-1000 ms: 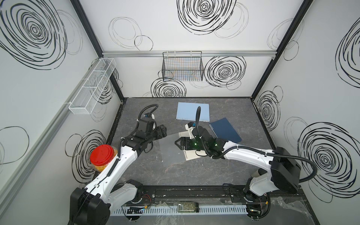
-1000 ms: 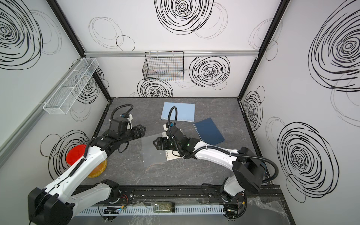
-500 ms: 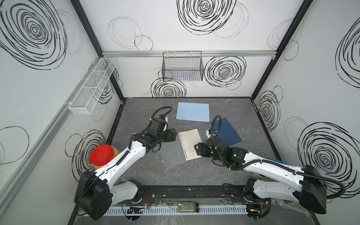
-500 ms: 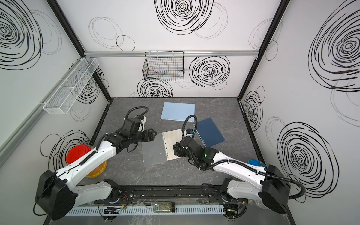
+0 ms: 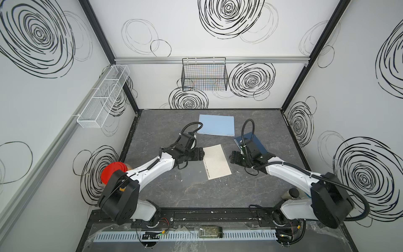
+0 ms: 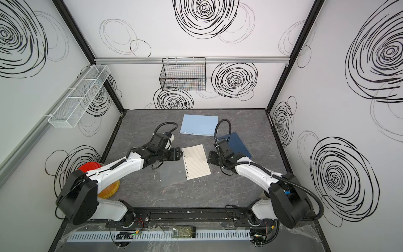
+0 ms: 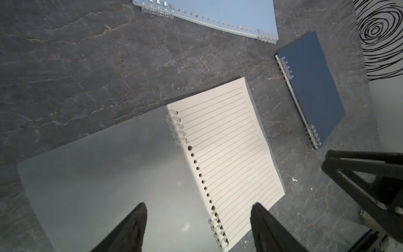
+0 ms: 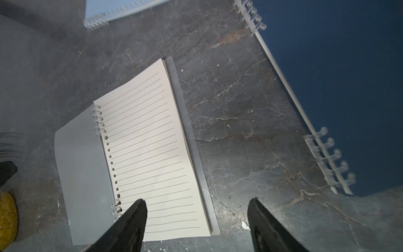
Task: Tear off pages from different notebooks
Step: Open the notebook at the center of the board, then tear off the paper from the notebook.
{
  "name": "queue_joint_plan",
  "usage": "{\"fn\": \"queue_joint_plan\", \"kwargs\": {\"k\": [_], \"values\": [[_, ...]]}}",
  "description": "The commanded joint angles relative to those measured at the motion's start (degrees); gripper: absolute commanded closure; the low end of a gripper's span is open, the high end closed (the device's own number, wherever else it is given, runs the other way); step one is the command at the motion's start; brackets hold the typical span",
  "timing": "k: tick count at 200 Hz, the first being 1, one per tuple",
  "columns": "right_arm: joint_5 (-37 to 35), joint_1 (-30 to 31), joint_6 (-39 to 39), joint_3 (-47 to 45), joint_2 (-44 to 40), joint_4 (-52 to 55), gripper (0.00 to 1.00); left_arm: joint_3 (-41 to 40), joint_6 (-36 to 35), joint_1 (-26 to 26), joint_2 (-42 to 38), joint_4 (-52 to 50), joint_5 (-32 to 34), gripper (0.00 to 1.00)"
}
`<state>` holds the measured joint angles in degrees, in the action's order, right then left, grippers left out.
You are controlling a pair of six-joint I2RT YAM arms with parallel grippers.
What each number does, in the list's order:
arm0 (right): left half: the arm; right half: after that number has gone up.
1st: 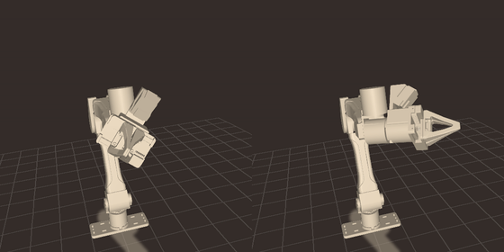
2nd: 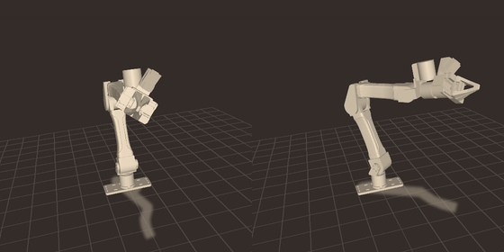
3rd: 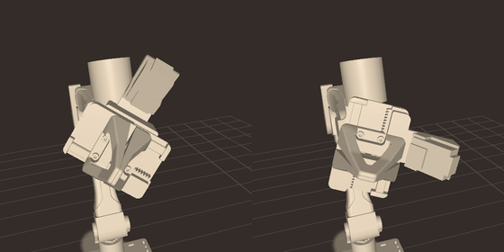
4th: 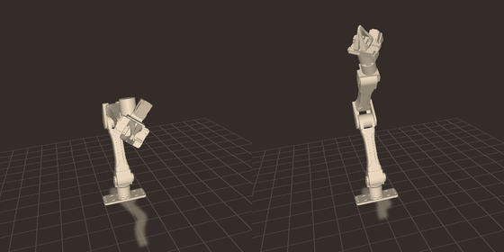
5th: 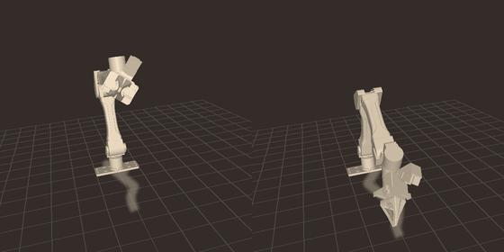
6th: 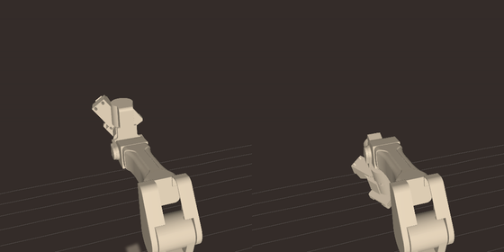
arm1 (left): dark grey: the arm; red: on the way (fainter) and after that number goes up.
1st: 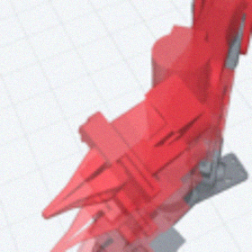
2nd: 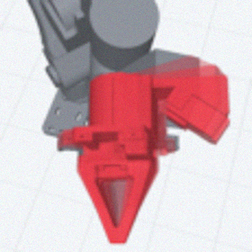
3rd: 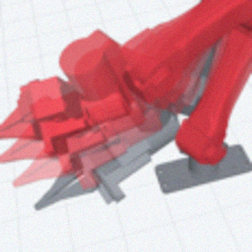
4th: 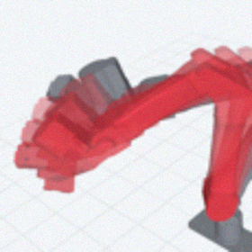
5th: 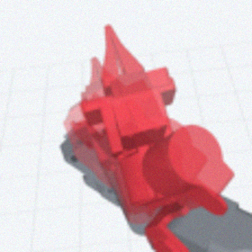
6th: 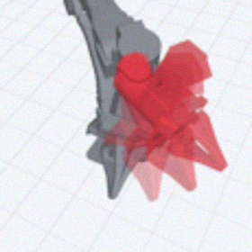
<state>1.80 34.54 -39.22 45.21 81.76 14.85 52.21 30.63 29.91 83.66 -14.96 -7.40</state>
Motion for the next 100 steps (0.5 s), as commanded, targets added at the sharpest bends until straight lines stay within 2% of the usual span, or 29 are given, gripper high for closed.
{"fn": "queue_joint_plan", "kwargs": {"k": [1, 40, 100], "values": [[4.1, -0.3, 4.4, 5.4, 5.8, 2.9, 0.33, 3.7, 0.3, 0.4, 2.4, 1.6, 1.3, 0.22], [6.7, -0.2, 4.4, 6.9, 11.8, -0.5, 0.41, 5.1, 1.0, 0.3, 3.9, 2.7, -0.1, 0.22], [8.5, 2.9, 1.9, 7.2, 15.9, -3.6, 0.46, 9.0, -4.8, -0.2, 5.6, -2.4, 1.2, 0.22]]}}
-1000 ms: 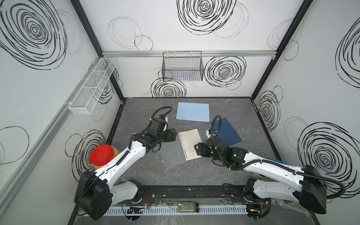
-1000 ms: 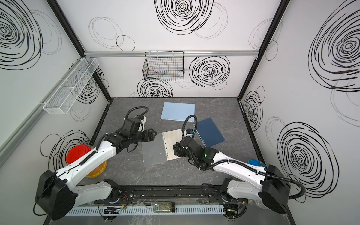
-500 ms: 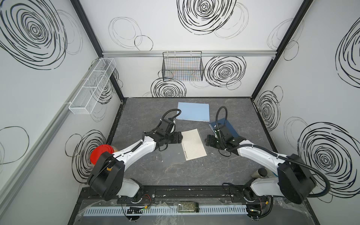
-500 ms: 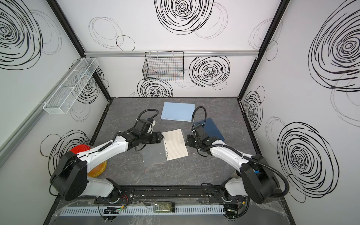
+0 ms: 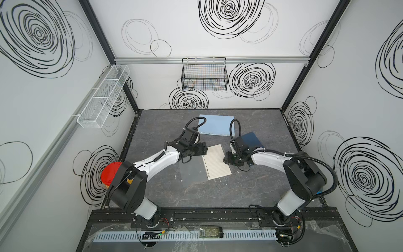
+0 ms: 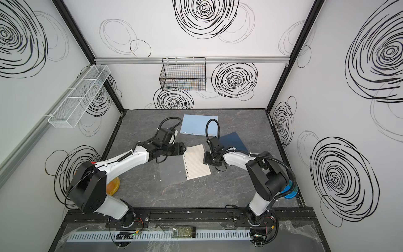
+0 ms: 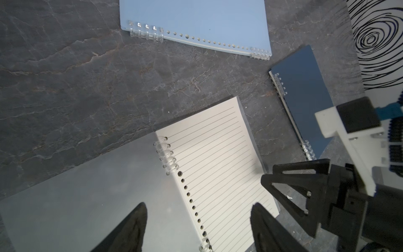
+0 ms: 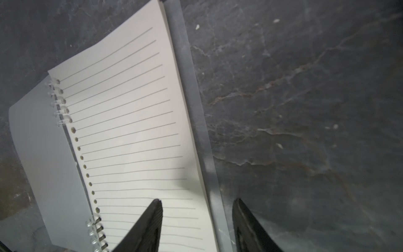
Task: Tear off pages from different notebooks
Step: Tear off the paper from the notebook.
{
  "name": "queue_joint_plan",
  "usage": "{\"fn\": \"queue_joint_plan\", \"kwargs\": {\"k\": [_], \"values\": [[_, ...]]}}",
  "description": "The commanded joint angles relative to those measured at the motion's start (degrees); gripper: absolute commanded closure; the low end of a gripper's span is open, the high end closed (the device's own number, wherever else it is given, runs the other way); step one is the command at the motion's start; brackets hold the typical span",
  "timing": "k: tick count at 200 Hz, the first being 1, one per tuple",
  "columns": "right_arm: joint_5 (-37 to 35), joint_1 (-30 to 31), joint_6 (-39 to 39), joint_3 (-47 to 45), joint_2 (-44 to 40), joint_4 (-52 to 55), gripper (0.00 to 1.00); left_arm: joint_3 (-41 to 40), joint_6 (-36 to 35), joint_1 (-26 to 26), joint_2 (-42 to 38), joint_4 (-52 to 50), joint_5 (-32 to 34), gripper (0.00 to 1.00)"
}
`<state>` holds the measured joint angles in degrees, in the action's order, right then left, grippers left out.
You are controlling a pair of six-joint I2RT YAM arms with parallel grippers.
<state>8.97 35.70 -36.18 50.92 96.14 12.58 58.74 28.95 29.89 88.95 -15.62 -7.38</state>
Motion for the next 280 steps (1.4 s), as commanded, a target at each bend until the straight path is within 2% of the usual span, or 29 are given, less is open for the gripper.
{"fn": "queue_joint_plan", "kwargs": {"k": [1, 47, 85, 101, 104, 109, 126, 149, 189, 224, 280], "values": [[1.4, 1.8, -1.2, 1.6, 1.6, -1.3, 0.46, 2.5, -3.3, -0.2, 0.2, -1.7, 1.1, 0.22], [3.1, 4.2, -1.7, 4.1, 3.6, -0.5, 0.47, 1.7, -8.8, 1.8, -3.7, -0.7, 2.1, 0.2], [2.2, 3.5, -1.9, 3.8, 0.8, 0.0, 0.45, 1.0, -11.1, 2.9, -4.4, -1.9, 3.3, 0.18], [2.3, 2.1, -1.9, 2.9, -1.4, -0.2, 0.44, 1.1, -12.5, 4.9, -4.1, -3.4, 6.5, 0.15], [2.4, 1.8, -1.8, 2.7, -1.9, -0.1, 0.44, 1.1, -12.6, 5.4, -4.0, -3.7, 7.6, 0.08], [2.6, 1.2, -1.9, 2.2, -2.7, -0.2, 0.43, 1.2, -12.8, 6.3, -3.9, -4.3, 9.7, 0.06], [2.7, -0.9, -1.7, 0.2, -6.1, -0.2, 0.4, 1.3, -13.9, 9.3, -3.3, -5.4, 15.7, 0.05], [3.5, -4.7, -1.9, -3.8, -10.9, -0.8, 0.36, 1.0, -14.5, 12.5, -2.3, -5.1, 17.7, 0.05], [4.8, -10.0, -2.8, -9.7, -18.4, -1.8, 0.32, 3.8, -18.5, 16.1, 3.1, -8.9, 15.0, 0.04], [5.9, -10.3, -4.4, -11.6, -19.8, -3.7, 0.31, 9.9, -19.5, 17.7, 10.8, -15.5, 11.5, 0.05], [6.6, -9.9, -5.8, -12.9, -19.1, -5.6, 0.32, 18.1, -20.3, 21.6, 18.3, -22.5, 15.7, 0.05]]}}
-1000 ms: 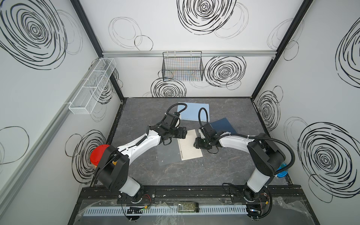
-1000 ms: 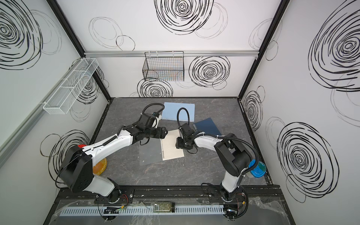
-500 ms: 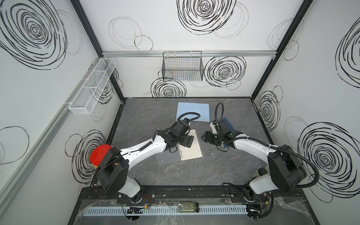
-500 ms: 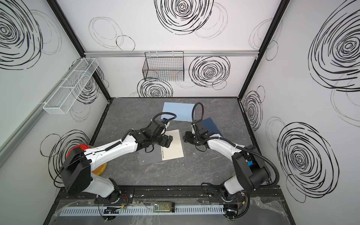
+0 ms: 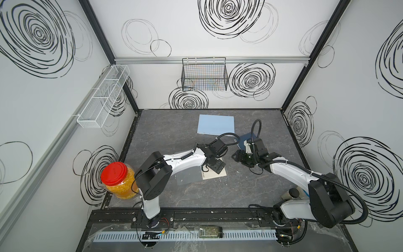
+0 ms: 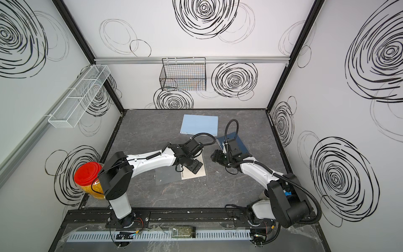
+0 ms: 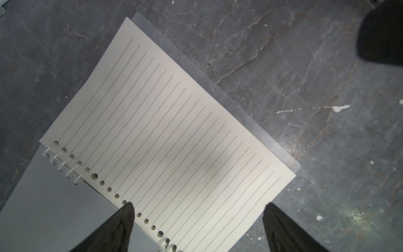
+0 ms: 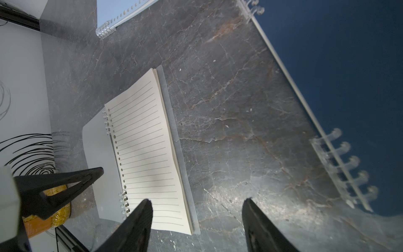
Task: Tear off pages from different notebooks
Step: Tear off the paper from the notebook.
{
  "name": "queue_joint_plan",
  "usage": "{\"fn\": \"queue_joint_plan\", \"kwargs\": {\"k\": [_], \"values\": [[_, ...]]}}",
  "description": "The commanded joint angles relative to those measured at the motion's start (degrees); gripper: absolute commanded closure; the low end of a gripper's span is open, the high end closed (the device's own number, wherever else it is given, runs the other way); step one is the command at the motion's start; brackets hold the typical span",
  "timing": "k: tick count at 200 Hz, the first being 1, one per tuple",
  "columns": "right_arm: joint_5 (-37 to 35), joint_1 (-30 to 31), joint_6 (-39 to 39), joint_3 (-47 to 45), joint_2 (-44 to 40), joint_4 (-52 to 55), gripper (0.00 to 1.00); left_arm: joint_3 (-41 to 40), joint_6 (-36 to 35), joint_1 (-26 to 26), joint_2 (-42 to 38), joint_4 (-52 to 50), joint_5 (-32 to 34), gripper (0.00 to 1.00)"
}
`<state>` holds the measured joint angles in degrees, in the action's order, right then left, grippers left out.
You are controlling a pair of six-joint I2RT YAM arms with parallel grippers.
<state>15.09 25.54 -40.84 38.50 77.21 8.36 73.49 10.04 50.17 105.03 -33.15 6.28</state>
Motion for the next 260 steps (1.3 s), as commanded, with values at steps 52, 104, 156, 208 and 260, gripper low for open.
{"fn": "queue_joint_plan", "kwargs": {"k": [52, 104, 156, 208, 260], "values": [[0.1, 1.1, -2.0, -1.2, -0.5, -2.0, 0.32, 2.2, -1.1, 2.0, 5.8, -0.7, -0.6, 0.06], [-0.6, 4.2, -3.5, -1.5, 1.0, -3.3, 0.32, -0.4, 0.3, 1.2, 6.6, 3.2, 0.0, 0.07], [-0.7, 6.4, -5.0, -1.2, 3.2, -5.1, 0.32, -3.7, 0.8, -0.1, 7.9, 5.4, -0.7, 0.13], [-1.0, 8.7, -5.7, 0.2, 6.2, -5.6, 0.32, -6.4, 0.6, -1.8, 8.7, 5.6, -1.7, 0.28], [-1.2, 8.8, -5.6, 0.8, 6.4, -5.1, 0.32, -8.6, -0.2, -3.2, 8.9, 6.0, -3.4, 0.48]]}}
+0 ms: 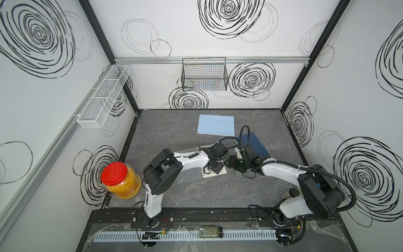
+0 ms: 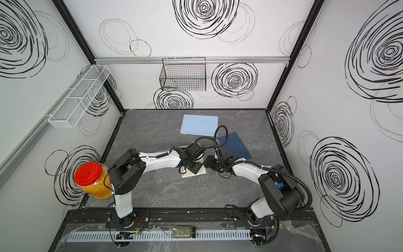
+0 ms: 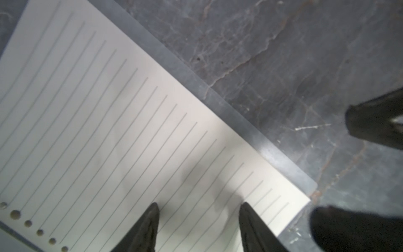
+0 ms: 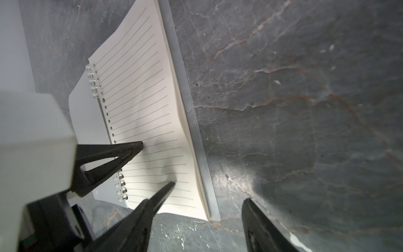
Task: Tear off pages from different notebooks
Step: Tear off the paper from the notebook.
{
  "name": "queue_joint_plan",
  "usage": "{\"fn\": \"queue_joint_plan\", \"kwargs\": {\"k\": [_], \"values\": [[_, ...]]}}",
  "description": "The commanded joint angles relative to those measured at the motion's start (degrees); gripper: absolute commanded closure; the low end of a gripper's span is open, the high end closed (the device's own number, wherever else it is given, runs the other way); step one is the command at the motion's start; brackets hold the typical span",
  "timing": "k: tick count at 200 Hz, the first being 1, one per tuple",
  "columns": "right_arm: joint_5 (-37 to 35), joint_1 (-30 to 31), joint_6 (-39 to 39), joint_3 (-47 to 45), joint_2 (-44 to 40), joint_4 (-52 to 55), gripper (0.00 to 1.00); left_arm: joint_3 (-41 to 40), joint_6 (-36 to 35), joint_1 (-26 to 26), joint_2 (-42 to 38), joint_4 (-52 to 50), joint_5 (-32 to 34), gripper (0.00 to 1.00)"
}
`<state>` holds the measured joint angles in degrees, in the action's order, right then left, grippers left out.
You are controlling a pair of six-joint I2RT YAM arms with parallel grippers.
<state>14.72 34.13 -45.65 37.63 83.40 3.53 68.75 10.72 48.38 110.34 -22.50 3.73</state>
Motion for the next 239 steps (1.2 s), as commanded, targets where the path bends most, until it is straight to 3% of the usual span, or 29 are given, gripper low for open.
{"fn": "queue_joint_plan", "kwargs": {"k": [1, 74, 128, 182, 239], "values": [[-0.8, 0.2, -0.7, 1.7, 0.3, -0.3, 0.32, -3.9, -0.8, -1.4, 3.6, -4.6, -0.9, 0.49], [0.5, 0.5, -0.1, 2.5, 1.1, 0.0, 0.35, -3.7, -1.2, -1.7, 4.5, -5.2, -1.8, 0.8], [1.7, 1.3, 0.3, 3.8, 2.0, -0.3, 0.44, -3.5, -1.4, -1.6, 5.1, -5.4, -2.0, 0.95], [2.1, 2.2, 0.5, 4.8, 2.3, -0.1, 0.55, -3.9, -1.2, -1.8, 5.1, -4.8, -2.8, 1.0], [2.5, 3.0, 0.4, 5.3, 2.8, -0.2, 0.76, -4.0, -1.1, -1.7, 5.1, -4.7, -3.3, 1.0]]}}
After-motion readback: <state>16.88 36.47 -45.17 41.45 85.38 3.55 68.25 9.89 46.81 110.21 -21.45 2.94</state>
